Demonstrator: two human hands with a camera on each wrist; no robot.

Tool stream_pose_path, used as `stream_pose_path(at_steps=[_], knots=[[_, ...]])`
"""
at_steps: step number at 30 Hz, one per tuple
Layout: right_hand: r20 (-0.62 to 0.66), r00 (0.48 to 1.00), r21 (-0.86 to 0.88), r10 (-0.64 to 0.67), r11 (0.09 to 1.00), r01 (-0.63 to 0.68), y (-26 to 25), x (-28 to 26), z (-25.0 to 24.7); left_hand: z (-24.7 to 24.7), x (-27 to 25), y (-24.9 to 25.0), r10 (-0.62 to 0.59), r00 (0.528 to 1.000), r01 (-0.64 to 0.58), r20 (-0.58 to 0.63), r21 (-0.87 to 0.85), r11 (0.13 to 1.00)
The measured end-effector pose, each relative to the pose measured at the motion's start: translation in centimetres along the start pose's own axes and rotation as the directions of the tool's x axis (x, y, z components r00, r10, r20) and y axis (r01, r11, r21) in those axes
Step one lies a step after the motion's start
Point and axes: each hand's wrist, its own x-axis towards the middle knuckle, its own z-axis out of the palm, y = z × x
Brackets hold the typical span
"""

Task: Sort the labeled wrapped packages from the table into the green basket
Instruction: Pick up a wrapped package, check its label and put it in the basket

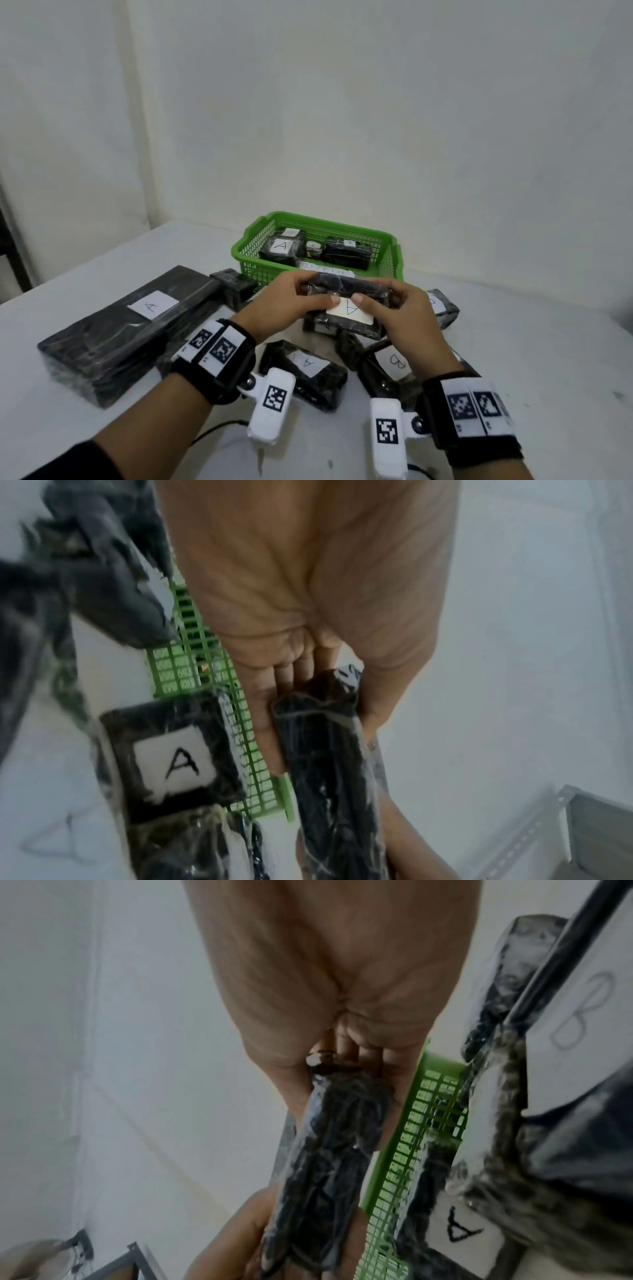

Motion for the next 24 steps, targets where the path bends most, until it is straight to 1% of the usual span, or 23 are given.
stream_pose_path(at_steps=[2, 4, 5, 7, 8, 11, 14, 17, 19, 21, 22, 23, 24], knots=[[0.033, 0.999, 0.062, 0.029, 0.998, -0.031, 0.2, -0.1, -1.0, 0.8, 0.9, -0.3, -0.001, 0.999, -0.001, -0.053, -0.047, 0.999], [0.066, 0.995, 0.189, 0.08, 0.978, -0.091, 0.2, -0.1, -1.8, 1.3, 1.6, -0.2, -0.019, 0.996, 0.008, -0.083, -0.134, 0.991], [0.07, 0.993, 0.233, 0.095, 0.966, -0.109, 0.2, -0.1, -2.2, 1.5, 1.8, -0.1, -0.028, 0.997, 0.012, -0.079, -0.186, 0.982], [0.062, 0.993, 0.266, 0.096, 0.958, -0.109, 0.3, -0.1, -2.9, 1.8, 2.0, 0.0, -0.042, 0.998, 0.028, -0.046, -0.286, 0.958], [0.051, 0.994, 0.268, 0.098, 0.957, -0.108, 0.4, -0.1, -3.1, 1.9, 2.1, -0.1, -0.042, 0.998, 0.029, -0.037, -0.296, 0.955], [0.017, 0.995, 0.233, 0.094, 0.968, -0.095, 0.9, -0.2, -3.2, 2.3, 2.0, -0.7, -0.02, 0.998, 0.009, -0.065, -0.17, 0.985], [-0.008, 0.999, 0.122, 0.033, 0.992, -0.031, 1.4, -0.1, -2.9, 2.7, 1.7, -1.0, 0.017, 1.0, -0.019, -0.024, -0.103, 0.995], [-0.02, 1.0, 0.096, 0.005, 0.995, -0.003, 1.3, -0.3, -2.7, 2.9, 1.5, -0.8, 0.035, 0.999, -0.036, -0.012, -0.108, 0.994], [0.011, 1.0, 0.118, 0.004, 0.993, -0.006, 1.3, -0.5, -2.7, 2.7, 1.7, -0.9, 0.045, 0.998, -0.05, -0.051, -0.114, 0.992], [0.053, 0.999, 0.168, 0.013, 0.986, -0.022, 1.3, -0.7, -2.9, 2.4, 1.8, -1.4, 0.038, 0.996, -0.054, -0.081, -0.196, 0.979], [0.061, 0.998, 0.182, 0.008, 0.983, -0.019, 1.3, -0.8, -3.0, 2.3, 1.8, -1.5, 0.032, 0.997, -0.049, -0.076, -0.241, 0.969], [0.059, 0.998, 0.183, -0.004, 0.983, -0.006, 1.3, -0.9, -3.2, 2.2, 1.7, -1.6, 0.033, 0.997, -0.05, -0.068, -0.263, 0.963], [0.049, 0.999, 0.175, -0.021, 0.984, 0.012, 1.3, -0.9, -3.3, 2.2, 1.5, -1.5, 0.045, 0.996, -0.061, -0.071, -0.238, 0.969]])
